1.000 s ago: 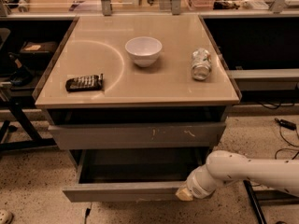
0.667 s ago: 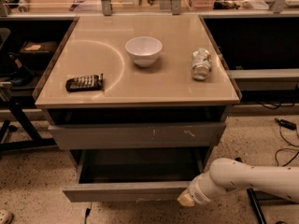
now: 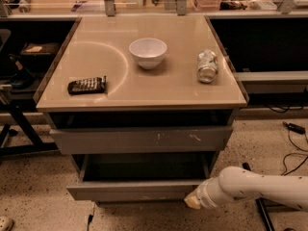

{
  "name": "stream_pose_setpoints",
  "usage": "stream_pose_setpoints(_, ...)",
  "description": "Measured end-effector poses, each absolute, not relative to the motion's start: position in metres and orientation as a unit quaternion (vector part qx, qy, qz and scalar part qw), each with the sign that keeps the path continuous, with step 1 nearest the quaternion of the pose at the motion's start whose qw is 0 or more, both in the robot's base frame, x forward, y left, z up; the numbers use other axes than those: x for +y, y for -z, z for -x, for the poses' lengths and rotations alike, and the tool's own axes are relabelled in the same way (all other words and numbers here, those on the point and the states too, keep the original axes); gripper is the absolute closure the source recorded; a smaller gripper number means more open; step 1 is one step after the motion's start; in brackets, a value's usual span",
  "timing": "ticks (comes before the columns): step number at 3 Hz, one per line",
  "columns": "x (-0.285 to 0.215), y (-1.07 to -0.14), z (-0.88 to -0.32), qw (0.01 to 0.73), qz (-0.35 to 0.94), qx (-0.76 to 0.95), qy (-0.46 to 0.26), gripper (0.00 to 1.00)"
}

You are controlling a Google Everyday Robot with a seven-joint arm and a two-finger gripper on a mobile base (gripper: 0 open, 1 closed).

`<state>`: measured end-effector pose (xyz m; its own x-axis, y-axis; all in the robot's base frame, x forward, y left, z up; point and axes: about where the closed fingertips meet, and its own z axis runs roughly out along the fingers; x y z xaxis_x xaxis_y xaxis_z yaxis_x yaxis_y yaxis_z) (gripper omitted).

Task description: Close middle drawer

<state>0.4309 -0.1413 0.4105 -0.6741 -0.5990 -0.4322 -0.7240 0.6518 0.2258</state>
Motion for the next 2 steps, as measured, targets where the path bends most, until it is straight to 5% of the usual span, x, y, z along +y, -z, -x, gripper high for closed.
stream_pose_setpoints(2, -0.1545, -0.4198, -0.4717, 0.218, 0.355, 0.893, -0.17, 1.0)
